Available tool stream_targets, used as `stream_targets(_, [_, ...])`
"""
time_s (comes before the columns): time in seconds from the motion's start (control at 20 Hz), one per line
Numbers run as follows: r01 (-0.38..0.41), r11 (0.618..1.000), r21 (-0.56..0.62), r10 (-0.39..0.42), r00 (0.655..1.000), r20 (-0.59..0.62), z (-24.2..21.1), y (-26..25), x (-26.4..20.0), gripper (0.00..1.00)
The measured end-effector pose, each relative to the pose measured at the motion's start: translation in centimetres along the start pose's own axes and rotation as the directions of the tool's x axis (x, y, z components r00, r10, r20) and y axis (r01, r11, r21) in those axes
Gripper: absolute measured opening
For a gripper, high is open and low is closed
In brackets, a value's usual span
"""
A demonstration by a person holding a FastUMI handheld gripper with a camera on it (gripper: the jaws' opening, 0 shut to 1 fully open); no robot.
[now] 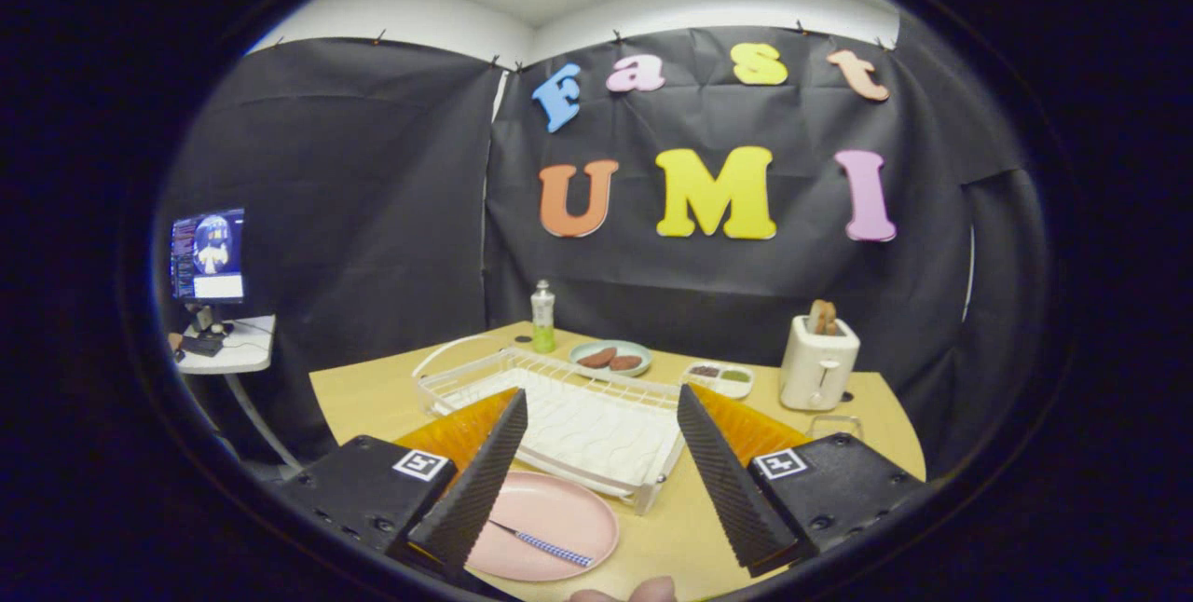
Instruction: Take the plate from the dish rack, then take the spoon from the basket and place it into the plate.
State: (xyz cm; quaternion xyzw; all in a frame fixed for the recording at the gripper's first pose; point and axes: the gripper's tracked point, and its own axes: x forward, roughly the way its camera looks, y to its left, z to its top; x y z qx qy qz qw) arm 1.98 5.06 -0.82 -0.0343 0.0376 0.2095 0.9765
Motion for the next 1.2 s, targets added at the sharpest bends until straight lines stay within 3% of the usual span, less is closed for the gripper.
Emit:
stream_targets(0.35, [0.267,0.961,0.07,-0.272,0.959,0.083,-0.1,-4.6,-8.4,1.0])
stream_targets(0.5, [0.327,0.941,0.086,-0.335,0.936,0.108,0.1,-4.8,-11.0,1.0])
stream_targets(1.2, [0.378,0.914,0.148,-0.397,0.907,0.14,-0.3,-5.1,-12.0,1.0])
